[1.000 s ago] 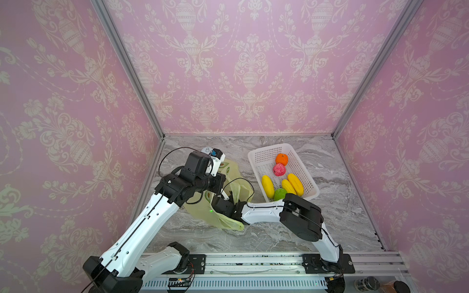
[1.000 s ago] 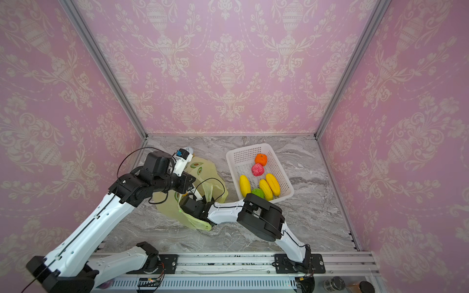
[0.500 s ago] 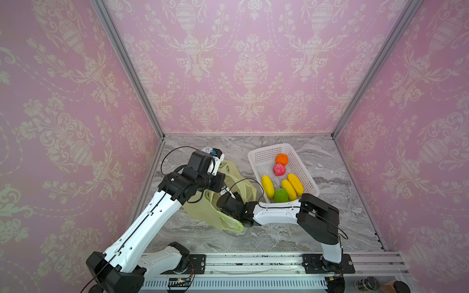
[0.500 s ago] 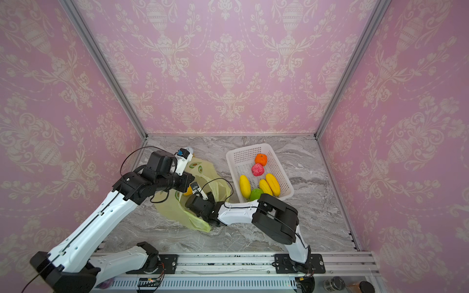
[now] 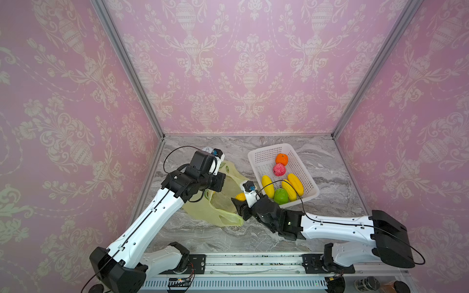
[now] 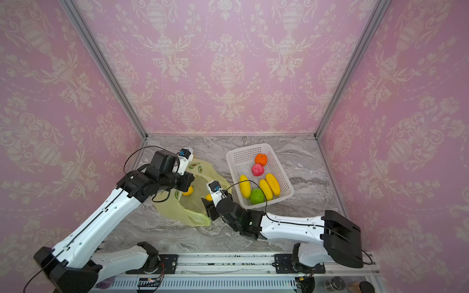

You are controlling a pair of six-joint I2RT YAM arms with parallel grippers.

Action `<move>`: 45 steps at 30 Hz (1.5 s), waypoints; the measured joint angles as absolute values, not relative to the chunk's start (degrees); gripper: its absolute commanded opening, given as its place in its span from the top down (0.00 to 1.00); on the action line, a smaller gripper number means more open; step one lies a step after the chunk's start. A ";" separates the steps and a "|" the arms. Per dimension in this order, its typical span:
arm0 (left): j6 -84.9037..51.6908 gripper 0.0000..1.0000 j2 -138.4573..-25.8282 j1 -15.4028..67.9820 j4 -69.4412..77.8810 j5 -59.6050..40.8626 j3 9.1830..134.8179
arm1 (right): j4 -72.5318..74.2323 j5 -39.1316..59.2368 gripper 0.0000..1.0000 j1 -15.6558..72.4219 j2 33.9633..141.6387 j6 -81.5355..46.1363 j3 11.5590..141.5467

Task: Untie the knot of the plastic bag and take out the fruit
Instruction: 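Lift the round yellow fruit out and carry it over the basket, then release the round yellow fruit into the basket and open the right gripper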

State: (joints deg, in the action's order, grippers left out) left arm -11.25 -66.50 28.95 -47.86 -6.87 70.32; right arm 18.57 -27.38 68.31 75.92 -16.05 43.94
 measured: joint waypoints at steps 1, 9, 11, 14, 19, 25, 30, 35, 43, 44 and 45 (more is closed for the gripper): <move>-11.25 1.00 -66.50 28.95 -47.88 -6.83 70.32 | 18.63 -28.01 0.69 67.83 73.63 -15.97 42.65; -11.25 1.00 -66.50 28.88 -47.88 -6.72 70.32 | 16.47 -29.74 0.73 50.98 64.12 -18.31 37.71; -11.25 1.00 -66.50 28.88 -47.86 -6.72 70.32 | 15.31 -29.06 0.75 45.84 64.86 -19.77 37.63; -11.25 1.00 -66.50 28.67 -47.88 -6.72 70.32 | 13.76 -25.80 0.76 39.00 69.67 -21.89 38.63; -11.25 1.00 -66.50 28.67 -47.88 -6.72 70.32 | 9.13 -19.46 0.80 32.32 84.25 -23.03 45.65; -11.25 1.00 -66.52 28.67 -47.90 -6.72 70.32 | 4.49 -13.76 0.82 29.76 98.78 -23.05 57.06; -11.25 1.00 -66.76 28.67 -47.88 -6.72 70.32 | 4.32 -11.94 0.73 29.34 104.05 -23.20 61.56; -11.25 1.00 -67.31 28.62 -47.90 -6.74 70.32 | 3.27 -11.27 0.42 29.34 106.74 -23.20 62.54; -11.25 1.00 -67.51 28.62 -47.90 -6.74 70.32 | 2.35 -11.35 0.17 29.36 102.08 -23.40 59.42; -11.25 1.00 -67.51 28.62 -47.90 -6.74 70.32 | 2.28 -11.33 0.17 29.39 100.33 -23.40 58.35; -11.25 1.00 -67.51 28.62 -47.90 -6.74 70.32 | 2.28 -11.33 0.18 29.43 98.43 -23.40 57.25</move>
State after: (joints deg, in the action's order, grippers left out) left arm -11.25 -67.51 28.62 -47.90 -6.74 70.32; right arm 2.28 -11.33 29.43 98.43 -23.40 57.25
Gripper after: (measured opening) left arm 0.041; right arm 0.826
